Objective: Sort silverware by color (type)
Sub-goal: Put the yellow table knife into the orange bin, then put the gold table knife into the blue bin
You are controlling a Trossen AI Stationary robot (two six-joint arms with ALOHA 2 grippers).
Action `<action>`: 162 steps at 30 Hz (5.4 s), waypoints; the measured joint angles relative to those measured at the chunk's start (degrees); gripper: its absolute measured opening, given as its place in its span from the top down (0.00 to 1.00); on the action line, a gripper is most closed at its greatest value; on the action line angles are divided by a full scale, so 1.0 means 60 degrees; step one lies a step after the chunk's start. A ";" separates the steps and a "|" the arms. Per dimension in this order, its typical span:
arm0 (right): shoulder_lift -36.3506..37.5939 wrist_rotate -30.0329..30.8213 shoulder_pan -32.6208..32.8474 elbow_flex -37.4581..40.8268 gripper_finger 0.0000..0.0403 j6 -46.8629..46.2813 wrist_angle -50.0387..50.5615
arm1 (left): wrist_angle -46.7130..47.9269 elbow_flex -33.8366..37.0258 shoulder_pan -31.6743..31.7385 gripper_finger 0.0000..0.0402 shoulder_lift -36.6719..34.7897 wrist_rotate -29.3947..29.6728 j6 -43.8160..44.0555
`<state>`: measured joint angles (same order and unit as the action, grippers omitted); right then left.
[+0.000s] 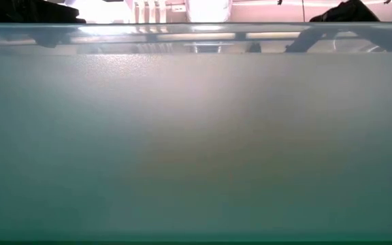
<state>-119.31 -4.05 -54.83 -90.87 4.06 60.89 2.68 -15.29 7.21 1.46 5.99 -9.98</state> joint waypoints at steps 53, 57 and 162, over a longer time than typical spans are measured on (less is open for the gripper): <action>0.4471 -0.1066 0.7584 -0.0280 0.83 -0.1866 -0.1965 | 0.0000 0.0000 0.0000 0.52 -0.0001 -0.0001 0.0000; 0.3509 -0.1036 0.8165 -0.0277 0.83 -0.1524 -0.2204 | 0.0003 0.0000 -0.0001 0.52 -0.0001 -0.0002 0.0003; 0.5281 -0.0405 0.3443 0.8304 0.48 -0.5036 -0.1006 | 0.0001 0.0000 0.0001 0.52 -0.0001 0.0001 0.0003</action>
<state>-87.63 -6.48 -34.17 -41.05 -26.15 54.86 2.68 -15.29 7.22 1.45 6.00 -9.96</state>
